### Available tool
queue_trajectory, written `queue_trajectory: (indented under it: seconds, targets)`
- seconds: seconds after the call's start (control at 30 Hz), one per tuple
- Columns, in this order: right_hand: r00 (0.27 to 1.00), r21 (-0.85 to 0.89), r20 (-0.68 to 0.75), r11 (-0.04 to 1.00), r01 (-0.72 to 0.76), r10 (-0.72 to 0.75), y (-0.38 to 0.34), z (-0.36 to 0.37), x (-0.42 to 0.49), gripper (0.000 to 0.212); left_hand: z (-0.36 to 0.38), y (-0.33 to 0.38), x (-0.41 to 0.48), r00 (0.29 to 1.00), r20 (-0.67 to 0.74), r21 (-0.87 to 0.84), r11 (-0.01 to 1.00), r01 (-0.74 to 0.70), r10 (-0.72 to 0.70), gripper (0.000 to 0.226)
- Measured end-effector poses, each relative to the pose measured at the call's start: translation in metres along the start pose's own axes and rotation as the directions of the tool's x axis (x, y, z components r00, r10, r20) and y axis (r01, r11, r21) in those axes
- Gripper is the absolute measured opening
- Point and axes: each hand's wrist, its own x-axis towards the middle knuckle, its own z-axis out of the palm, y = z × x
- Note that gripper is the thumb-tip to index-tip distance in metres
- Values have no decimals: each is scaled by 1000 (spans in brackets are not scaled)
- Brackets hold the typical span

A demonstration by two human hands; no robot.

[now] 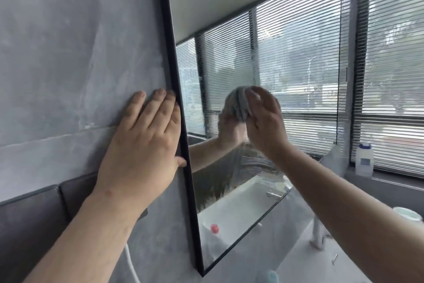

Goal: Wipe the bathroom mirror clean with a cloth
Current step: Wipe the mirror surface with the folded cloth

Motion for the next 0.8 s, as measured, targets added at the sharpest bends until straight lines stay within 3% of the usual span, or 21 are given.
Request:
queue_trajectory:
  seconds: [0.13,0.23,0.33,0.4,0.5,0.57,0.63,0.7,0.73,0.8]
  targets:
    - [953,73,-43,952,-296,299,22,0,47,47,0,0,0,1000,-1,-20,1000,6,-6,107]
    - [936,115,-55,934,-339,347,16,3,26,47,0,0,0,1000,-3,-27,1000,10,-11,107]
    - [984,59,-48,984,-169,172,-3,6,-29,44,-1,0,0,1000,-2,-25,1000,10,-10,106]
    - [998,42,-3,997,57,-57,-16,4,-75,41,0,0,0,1000,-6,-30,1000,8,-9,106]
    - [933,61,133,943,328,-333,-20,-3,-114,45,2,1,0,1000,-9,-37,999,15,-16,107]
    - [921,35,150,933,359,-360,-3,-4,-108,46,2,1,1,1000,-12,-43,999,15,-16,107]
    - [975,-23,110,981,194,-191,20,1,-88,43,3,1,1,1000,-18,-43,999,12,-13,107]
    - [981,-18,23,981,-191,191,42,4,-62,41,4,0,1,1000,-23,-42,999,9,-10,107]
    - [918,12,-1,918,-396,396,57,6,-53,39,5,0,1,1000,-23,-42,999,8,-9,107]
    - [705,41,-4,704,-709,710,85,10,-47,30,6,0,2,1000,-20,-44,999,9,-10,108]
